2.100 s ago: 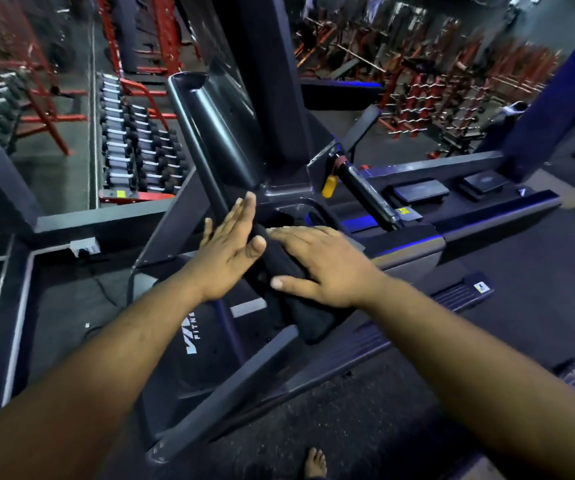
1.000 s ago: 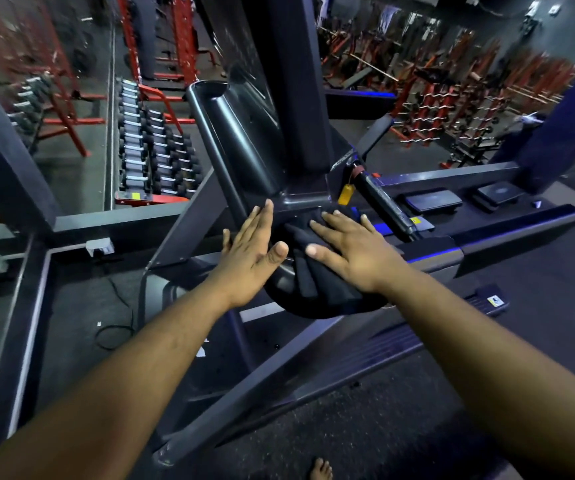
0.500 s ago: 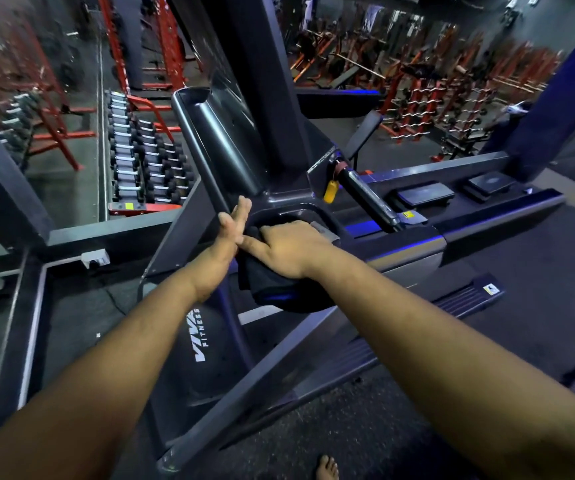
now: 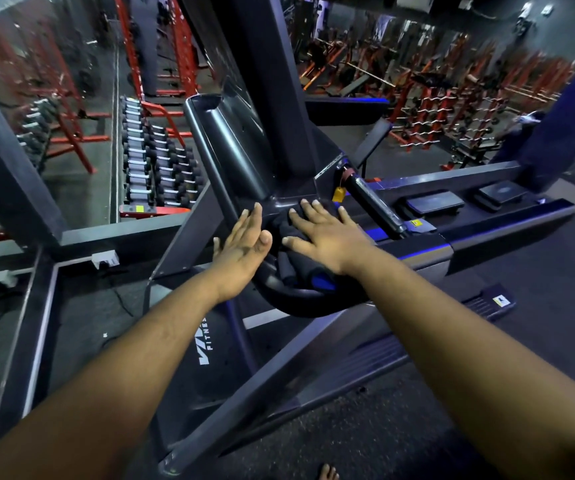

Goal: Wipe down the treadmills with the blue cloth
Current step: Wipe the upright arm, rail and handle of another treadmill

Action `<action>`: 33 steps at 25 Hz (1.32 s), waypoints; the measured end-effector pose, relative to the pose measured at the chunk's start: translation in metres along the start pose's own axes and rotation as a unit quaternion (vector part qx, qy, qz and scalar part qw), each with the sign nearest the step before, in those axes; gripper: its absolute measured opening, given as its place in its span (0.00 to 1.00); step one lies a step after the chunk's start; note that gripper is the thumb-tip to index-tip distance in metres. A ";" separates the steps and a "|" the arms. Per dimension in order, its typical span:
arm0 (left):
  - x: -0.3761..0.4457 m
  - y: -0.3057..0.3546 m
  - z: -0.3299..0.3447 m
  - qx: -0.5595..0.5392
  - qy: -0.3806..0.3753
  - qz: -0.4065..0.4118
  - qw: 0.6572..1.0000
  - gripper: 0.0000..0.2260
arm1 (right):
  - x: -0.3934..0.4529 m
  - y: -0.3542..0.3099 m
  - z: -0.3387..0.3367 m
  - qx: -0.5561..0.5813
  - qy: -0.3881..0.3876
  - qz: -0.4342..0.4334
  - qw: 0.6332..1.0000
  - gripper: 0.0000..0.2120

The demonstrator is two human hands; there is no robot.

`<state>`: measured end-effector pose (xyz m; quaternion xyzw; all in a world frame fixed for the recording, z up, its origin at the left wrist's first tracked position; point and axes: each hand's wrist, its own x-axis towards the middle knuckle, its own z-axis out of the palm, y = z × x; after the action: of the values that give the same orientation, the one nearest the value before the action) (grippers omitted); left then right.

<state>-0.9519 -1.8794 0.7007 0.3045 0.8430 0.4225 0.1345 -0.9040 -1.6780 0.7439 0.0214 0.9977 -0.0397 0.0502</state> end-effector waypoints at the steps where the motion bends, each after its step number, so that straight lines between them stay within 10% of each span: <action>1: -0.002 0.002 0.001 0.015 0.005 0.000 1.000 0.52 | -0.008 -0.005 0.005 0.006 0.015 -0.008 1.000 0.36; 5: -0.008 0.012 0.001 0.112 0.010 0.024 0.993 0.52 | -0.058 0.035 0.027 0.005 0.136 -0.041 0.990 0.46; 10: 0.001 0.053 0.022 0.248 0.016 0.076 0.966 0.49 | -0.026 0.061 0.004 0.072 0.086 0.059 0.992 0.38; 15: 0.017 0.082 0.056 0.364 -0.009 0.087 0.927 0.48 | -0.089 0.105 0.041 -0.013 0.164 -0.084 0.983 0.39; 19: 0.041 0.110 0.084 0.409 -0.018 0.091 0.908 0.50 | -0.086 0.181 0.033 0.017 0.185 0.069 0.980 0.42; 26: 0.069 0.119 0.116 0.436 -0.038 0.044 0.898 0.51 | 0.007 0.189 -0.013 0.089 -0.058 0.195 0.975 0.33; 33: 0.068 0.124 0.116 0.442 -0.019 0.031 0.897 0.52 | 0.069 0.171 -0.008 0.036 0.039 0.004 0.999 0.41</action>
<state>-0.8993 -1.7068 0.7304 0.3668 0.9302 0.0049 -0.0106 -0.9650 -1.5044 0.7315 0.0291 0.9967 -0.0750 0.0105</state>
